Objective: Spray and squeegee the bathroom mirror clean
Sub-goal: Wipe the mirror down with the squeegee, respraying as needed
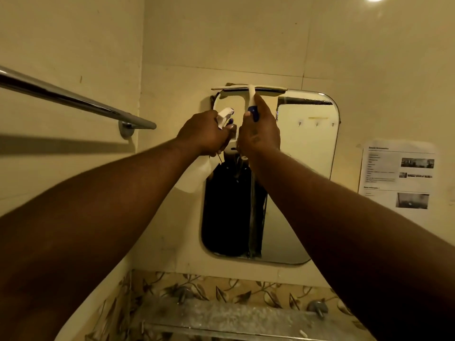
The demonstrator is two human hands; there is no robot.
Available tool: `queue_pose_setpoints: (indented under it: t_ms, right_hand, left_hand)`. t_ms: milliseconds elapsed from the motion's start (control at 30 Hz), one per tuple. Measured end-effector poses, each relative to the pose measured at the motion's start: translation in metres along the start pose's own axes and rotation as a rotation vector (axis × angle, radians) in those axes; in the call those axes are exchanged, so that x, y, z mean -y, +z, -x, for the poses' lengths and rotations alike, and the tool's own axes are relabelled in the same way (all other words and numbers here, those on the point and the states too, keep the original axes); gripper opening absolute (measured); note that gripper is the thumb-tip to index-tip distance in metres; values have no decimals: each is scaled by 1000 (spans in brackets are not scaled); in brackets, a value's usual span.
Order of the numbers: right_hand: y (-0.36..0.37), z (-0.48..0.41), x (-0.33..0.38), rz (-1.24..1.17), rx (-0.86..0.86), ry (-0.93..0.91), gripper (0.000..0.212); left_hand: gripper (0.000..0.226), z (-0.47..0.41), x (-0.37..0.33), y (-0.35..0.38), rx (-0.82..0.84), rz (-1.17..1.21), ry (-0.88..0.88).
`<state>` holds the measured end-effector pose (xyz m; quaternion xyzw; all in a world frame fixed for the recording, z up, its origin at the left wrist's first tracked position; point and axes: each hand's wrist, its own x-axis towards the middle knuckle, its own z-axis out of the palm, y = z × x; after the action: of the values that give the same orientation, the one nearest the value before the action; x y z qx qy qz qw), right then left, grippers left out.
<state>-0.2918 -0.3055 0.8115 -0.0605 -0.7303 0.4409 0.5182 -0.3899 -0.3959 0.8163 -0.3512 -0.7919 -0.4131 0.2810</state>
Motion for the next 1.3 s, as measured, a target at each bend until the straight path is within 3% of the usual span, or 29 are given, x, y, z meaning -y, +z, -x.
queue_pose_setpoints:
  t_ms: [100,333,500,733,967,1133,1300]
  right_hand:
    - [1,5,-4,5,-14,14,50]
    - [5,32,-35,33,-3,59,52]
    - [10,57,-64,80,2,70,49]
    - [7,98,-92,82,38,114,52]
    - [9,158,-130,-18,73,196,53]
    - [8,196,-161,61,69,189,51]
    - [5,223,-182,163,74,222,52]
  left_hand:
    - [57,3,4,5,43,-6,7]
    - [42,16,12,17,118,69,-1]
    - [43,39,27,34,144,-60,18]
    - [40,80,47,48,257,60,-87]
    - [34,141,76,80,262,-117,-36]
    - [40,174,95,95,351,-4,-130]
    - [42,200,106,113,330,-55,-95]
